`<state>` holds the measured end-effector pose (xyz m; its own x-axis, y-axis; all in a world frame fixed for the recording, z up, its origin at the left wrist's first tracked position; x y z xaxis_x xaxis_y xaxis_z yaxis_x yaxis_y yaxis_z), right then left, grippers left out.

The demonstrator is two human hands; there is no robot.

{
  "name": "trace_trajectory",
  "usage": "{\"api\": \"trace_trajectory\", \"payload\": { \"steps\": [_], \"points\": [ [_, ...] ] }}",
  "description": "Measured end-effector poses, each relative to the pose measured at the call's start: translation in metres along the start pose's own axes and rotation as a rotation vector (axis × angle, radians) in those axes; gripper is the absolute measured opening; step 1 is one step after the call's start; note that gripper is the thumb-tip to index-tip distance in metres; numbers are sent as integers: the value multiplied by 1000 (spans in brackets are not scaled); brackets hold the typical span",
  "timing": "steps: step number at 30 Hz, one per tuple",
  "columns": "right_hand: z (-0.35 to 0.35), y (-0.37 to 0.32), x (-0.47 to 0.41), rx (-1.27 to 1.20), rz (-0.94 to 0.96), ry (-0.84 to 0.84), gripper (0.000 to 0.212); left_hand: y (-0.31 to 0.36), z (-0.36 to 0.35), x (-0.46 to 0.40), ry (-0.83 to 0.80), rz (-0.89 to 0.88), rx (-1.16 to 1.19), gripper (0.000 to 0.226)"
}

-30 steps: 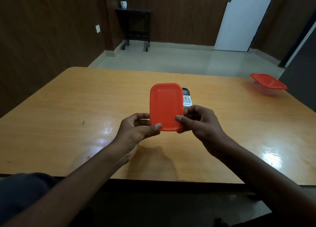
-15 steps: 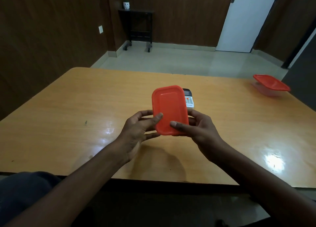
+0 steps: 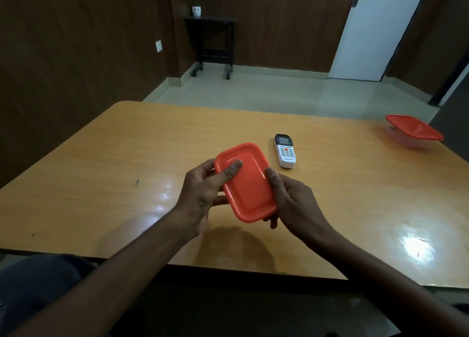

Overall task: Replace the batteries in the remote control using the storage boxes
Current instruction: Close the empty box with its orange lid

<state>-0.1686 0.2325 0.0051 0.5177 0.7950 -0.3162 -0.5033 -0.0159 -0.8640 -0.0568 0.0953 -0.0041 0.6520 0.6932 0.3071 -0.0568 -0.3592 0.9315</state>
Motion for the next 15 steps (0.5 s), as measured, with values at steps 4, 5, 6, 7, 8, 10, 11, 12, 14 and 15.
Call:
{"api": "trace_trajectory", "payload": {
  "steps": [4, 5, 6, 7, 8, 10, 11, 12, 14, 15],
  "points": [
    [-12, 4, 1, 132, 31, 47, 50, -4, 8, 3, 67, -31, -20, 33],
    [-15, 3, 1, 142, 46, 39, 52, -4, 13, 3, 85, -19, -6, 26],
    [-18, 0, 0, 146, 65, 24, 50, -5, 19, 3, 100, 2, 6, 21],
    [-20, -2, -2, 152, 86, 4, 45, -5, 25, 2, 111, 24, 8, 20],
    [-21, -3, -4, 159, 98, -21, 38, -5, 32, 1, 121, 46, -2, 20],
    [-26, -2, -8, 140, 56, -81, 24, -5, 44, 2, 136, 102, -47, 28],
    [-31, -1, -10, 110, 21, -108, 21, -6, 51, 3, 143, 134, -72, 36],
    [-36, 0, -12, 78, -12, -125, 19, -7, 60, 4, 150, 162, -90, 43],
    [-51, -3, -17, 13, -71, -123, 15, -4, 82, 5, 194, 169, -126, 46],
    [-59, -6, -21, -21, -95, -112, 13, 1, 98, 6, 253, 131, -204, 43]
  ]
}}
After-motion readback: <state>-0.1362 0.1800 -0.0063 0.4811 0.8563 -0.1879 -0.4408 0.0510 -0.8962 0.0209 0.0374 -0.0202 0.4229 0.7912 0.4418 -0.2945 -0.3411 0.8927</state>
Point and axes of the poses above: each hand's wrist, its own x-axis away from the middle knuckle, its own z-axis out of the back of the hand, y = z × x, the point moved 6 cm from there along -x, towards the middle knuckle, and after that the axes turned 14 degrees about z, right-handed, at the moved point
